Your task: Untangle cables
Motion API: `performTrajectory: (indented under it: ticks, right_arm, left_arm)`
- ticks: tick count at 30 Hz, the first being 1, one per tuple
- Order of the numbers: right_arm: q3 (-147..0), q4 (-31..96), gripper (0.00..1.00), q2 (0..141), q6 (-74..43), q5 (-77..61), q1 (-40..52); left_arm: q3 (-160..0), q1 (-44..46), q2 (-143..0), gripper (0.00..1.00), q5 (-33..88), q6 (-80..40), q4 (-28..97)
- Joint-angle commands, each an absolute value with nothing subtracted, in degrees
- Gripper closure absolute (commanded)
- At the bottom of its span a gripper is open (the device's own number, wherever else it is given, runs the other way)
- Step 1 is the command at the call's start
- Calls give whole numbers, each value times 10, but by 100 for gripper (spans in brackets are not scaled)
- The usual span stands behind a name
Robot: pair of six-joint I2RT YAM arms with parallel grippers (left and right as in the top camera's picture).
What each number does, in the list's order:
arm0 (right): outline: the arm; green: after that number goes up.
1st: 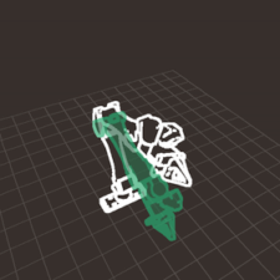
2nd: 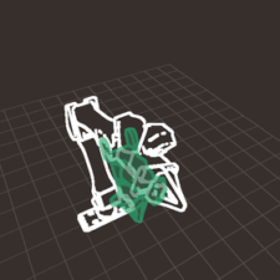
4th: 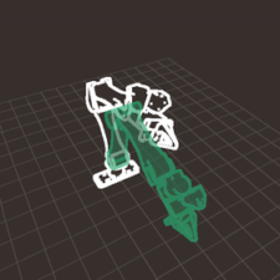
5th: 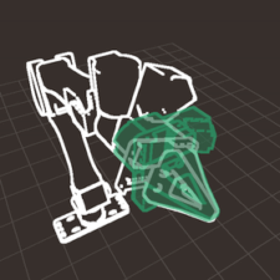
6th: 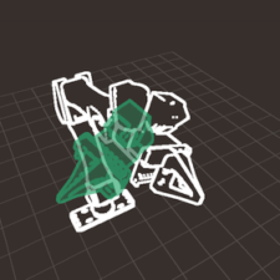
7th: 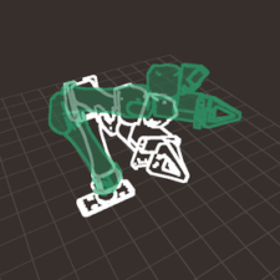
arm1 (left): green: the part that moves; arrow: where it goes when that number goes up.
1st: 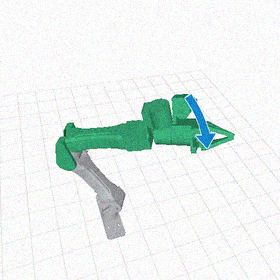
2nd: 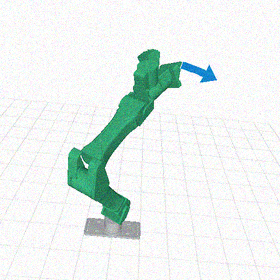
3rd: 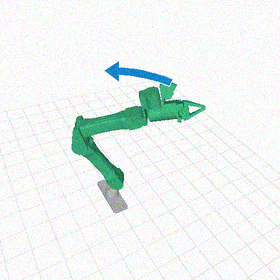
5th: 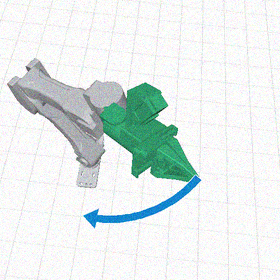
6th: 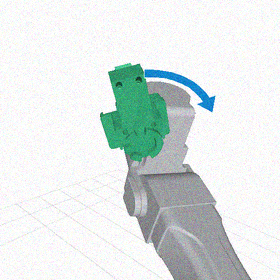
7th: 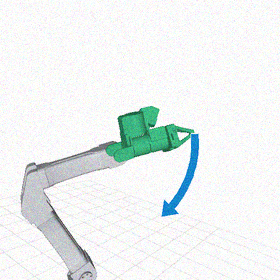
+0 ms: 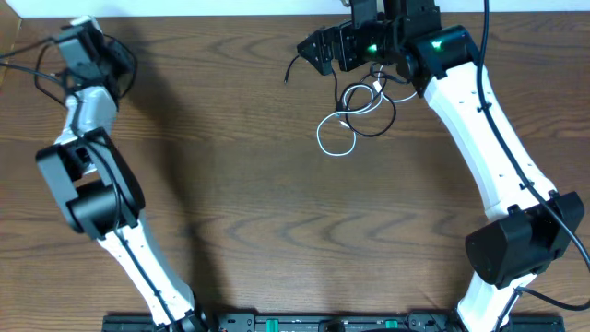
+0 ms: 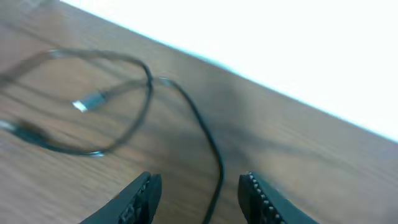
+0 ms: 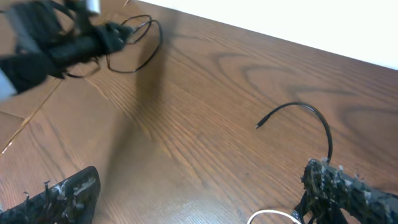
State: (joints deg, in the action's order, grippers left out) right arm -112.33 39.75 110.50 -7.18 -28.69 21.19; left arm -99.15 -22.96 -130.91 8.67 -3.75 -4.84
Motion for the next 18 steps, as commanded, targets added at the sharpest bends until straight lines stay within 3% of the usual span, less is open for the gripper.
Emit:
performTrajectory:
  ticks: [1,5,9,13,18]
  right_arm:
    - [-1127,403,1,1101,-72,-290,216]
    - [-1127,418,1,1101,-72,-279,216]
    - [-1127,432,1,1102,-72,-208,216]
    - [-1127,459,1,1102,-94,-70,214]
    - [-1127,528,1,1102,-247,73,171]
  left_arm:
    - [-1001,-262,-1273,55,82,-105,-17]
    - [-1001,-280,-1266,53,197,-128,69]
    - [-1001,-273,-1265,27,382,-150,112]
    - [-1001,-233,-1265,27,448,-173,144]
    - [-1001,-127,-1265,23,448,-107,203]
